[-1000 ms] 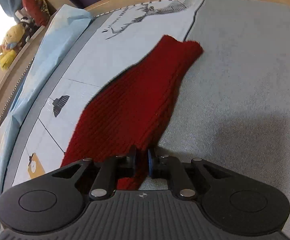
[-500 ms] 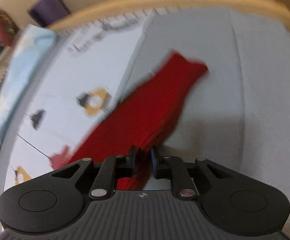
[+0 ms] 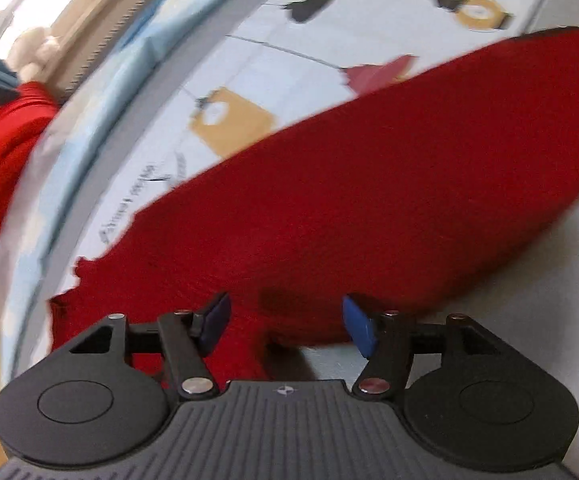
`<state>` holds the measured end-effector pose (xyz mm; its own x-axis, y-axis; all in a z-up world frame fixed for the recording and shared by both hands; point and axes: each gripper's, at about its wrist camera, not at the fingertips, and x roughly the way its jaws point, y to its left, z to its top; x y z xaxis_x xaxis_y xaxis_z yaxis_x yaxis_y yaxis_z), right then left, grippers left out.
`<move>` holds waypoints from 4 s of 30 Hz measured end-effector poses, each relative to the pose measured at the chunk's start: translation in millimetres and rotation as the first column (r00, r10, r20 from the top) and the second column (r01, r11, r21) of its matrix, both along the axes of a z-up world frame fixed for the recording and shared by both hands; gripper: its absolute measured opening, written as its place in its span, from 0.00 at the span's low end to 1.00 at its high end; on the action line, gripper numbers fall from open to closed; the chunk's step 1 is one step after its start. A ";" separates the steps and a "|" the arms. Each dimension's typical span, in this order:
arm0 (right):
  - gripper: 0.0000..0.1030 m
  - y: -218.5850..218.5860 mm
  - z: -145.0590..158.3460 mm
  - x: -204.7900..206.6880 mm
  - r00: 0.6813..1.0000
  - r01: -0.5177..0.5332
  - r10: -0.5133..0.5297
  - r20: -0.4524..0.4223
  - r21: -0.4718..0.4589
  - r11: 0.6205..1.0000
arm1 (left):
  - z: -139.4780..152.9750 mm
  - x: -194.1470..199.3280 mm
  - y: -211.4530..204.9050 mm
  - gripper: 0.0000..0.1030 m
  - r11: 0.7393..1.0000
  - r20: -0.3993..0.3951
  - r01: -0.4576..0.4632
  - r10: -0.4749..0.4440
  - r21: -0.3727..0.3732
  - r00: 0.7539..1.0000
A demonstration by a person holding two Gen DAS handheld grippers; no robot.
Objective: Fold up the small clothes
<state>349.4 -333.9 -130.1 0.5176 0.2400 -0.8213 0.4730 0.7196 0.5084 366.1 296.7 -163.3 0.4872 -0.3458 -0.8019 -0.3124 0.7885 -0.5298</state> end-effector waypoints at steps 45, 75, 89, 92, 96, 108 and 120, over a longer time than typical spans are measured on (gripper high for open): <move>0.26 3.5 -12.4 23.0 0.960 -0.267 0.267 0.082 -0.019 0.964 | 11.8 -39.7 -26.8 0.17 0.977 -0.032 0.168 -0.165 0.134 0.986; 0.10 -30.6 63.0 -245.1 0.928 -0.361 0.366 0.069 -0.083 0.929 | 76.8 -302.9 -73.9 0.06 0.897 -0.114 0.199 -0.167 0.395 0.979; 0.39 8.9 43.7 -245.7 0.867 -0.479 0.497 0.031 -0.218 0.850 | 45.2 -280.7 -121.5 0.20 0.823 -0.186 0.322 -0.265 0.468 0.946; 0.39 28.9 17.5 -240.2 0.826 -0.562 0.549 -0.126 -0.244 0.790 | 31.9 -276.5 -126.2 0.25 0.825 -0.236 0.349 -0.268 0.444 0.934; 0.40 40.8 35.0 -243.5 0.818 -0.559 0.573 -0.052 -0.308 0.770 | 52.5 -285.5 -132.0 0.36 0.806 -0.178 0.326 -0.273 0.493 0.945; 0.44 73.1 64.1 -232.9 0.823 -0.506 0.567 0.035 -0.409 0.759 | 95.1 -283.8 -132.1 0.58 0.830 0.028 0.134 -0.178 0.542 0.984; 0.50 109.8 118.6 -198.2 0.788 -0.336 0.508 0.348 -0.448 0.829 | 207.8 -227.5 -167.6 0.66 0.760 0.317 -0.093 -0.153 0.643 0.936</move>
<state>151.1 -224.1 -11.6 0.7510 0.2680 -0.6034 -0.1312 0.9563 0.2615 138.6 129.1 44.5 0.7606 0.1688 -0.6269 -0.1862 0.9818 0.0385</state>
